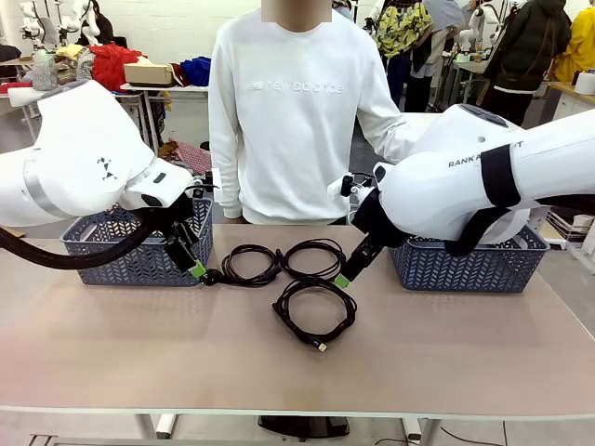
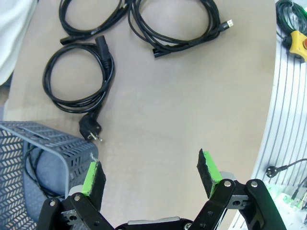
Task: Organize the cables according to human instructions.
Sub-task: Pick up a bundle of cables and place it in the basket indicated by the human.
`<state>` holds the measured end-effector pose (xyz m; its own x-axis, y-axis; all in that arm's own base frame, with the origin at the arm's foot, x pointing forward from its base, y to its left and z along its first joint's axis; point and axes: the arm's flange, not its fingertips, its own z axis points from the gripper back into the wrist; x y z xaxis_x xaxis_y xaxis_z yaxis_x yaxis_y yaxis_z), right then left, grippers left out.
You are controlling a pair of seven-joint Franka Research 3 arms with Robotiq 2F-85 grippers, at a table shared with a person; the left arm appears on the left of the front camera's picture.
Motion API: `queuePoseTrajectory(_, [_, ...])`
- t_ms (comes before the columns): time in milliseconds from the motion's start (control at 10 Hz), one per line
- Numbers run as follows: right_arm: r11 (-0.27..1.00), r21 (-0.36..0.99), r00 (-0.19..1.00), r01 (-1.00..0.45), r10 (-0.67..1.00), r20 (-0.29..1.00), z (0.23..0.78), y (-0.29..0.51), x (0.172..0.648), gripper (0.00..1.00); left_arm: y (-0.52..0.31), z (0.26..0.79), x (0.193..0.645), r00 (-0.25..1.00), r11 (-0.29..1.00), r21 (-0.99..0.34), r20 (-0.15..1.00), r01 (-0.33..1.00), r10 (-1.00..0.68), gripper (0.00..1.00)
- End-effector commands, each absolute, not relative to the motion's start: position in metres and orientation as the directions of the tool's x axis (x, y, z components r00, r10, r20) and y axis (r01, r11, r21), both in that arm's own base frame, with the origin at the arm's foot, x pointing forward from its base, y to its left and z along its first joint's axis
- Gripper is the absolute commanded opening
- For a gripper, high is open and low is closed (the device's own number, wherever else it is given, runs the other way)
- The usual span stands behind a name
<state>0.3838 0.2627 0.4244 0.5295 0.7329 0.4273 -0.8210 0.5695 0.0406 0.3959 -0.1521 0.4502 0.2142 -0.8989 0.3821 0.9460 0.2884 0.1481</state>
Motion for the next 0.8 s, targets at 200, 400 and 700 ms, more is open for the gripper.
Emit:
queuePoseTrajectory(200, [0.569, 0.040, 0.529, -0.821, 0.733, 0.427, 0.424, 0.263, 0.384, 1.00, -0.152, 0.451, 0.395, 0.222, 0.297, 0.150, 0.380, 0.943, -0.898, 1.00])
queuePoseTrajectory(400, [0.587, 0.068, 0.559, -0.807, 0.720, 0.411, 0.415, 0.287, 0.390, 1.00, -0.152, 0.451, 0.395, 0.222, 0.297, 0.150, 0.380, 0.943, -0.898, 1.00])
queuePoseTrajectory(700, [0.588, 0.052, 0.565, -0.807, 0.745, 0.355, 0.399, 0.325, 0.397, 1.00, -0.152, 0.451, 0.395, 0.222, 0.297, 0.150, 0.380, 0.943, -0.898, 1.00])
